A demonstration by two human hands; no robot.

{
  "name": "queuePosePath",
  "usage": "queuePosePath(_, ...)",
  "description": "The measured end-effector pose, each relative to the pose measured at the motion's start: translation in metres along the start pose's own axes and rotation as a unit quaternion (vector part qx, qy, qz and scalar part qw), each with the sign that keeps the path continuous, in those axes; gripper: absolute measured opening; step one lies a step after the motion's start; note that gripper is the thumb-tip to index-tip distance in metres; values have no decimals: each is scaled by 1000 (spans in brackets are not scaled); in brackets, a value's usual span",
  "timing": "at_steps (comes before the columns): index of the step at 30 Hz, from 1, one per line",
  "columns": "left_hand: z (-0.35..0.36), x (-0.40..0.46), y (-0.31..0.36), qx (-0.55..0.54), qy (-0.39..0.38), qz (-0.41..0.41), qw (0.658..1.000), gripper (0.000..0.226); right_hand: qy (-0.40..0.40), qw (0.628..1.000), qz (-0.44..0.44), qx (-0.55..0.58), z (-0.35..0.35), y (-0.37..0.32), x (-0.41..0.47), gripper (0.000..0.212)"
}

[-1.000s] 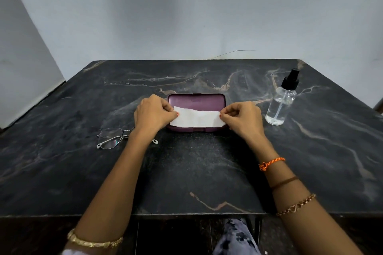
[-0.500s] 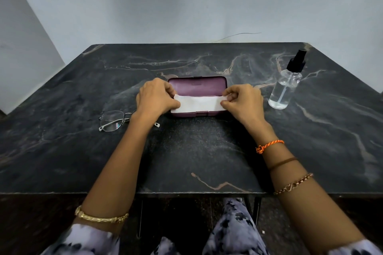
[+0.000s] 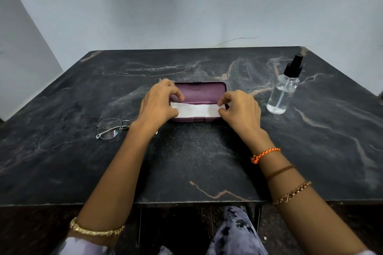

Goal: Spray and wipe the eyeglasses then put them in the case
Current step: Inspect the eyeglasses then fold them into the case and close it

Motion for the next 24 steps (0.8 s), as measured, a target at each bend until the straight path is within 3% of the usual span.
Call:
queuePosePath(3,3,-1,4,-14,-29,95,995,28,-5,999,-34,-28,0,-2,0,22)
queuePosePath(6,8,-3,8,-27,-76,133,988,22,2,997,-61,-49,0,-3,-1,24)
queuePosePath(24,7,-1,-2,105,-116,105,982,23,-30,981,-128,-140,2,-8,-8,42)
Point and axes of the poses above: each hand's wrist, its own x-axis towards the middle knuckle, its own z-axis out of the palm, y = z × x, the point moved 2 cm from there along x, towards the middle knuckle, and after that the axes turned 13 degrees about -x, right-handed, at the moved point
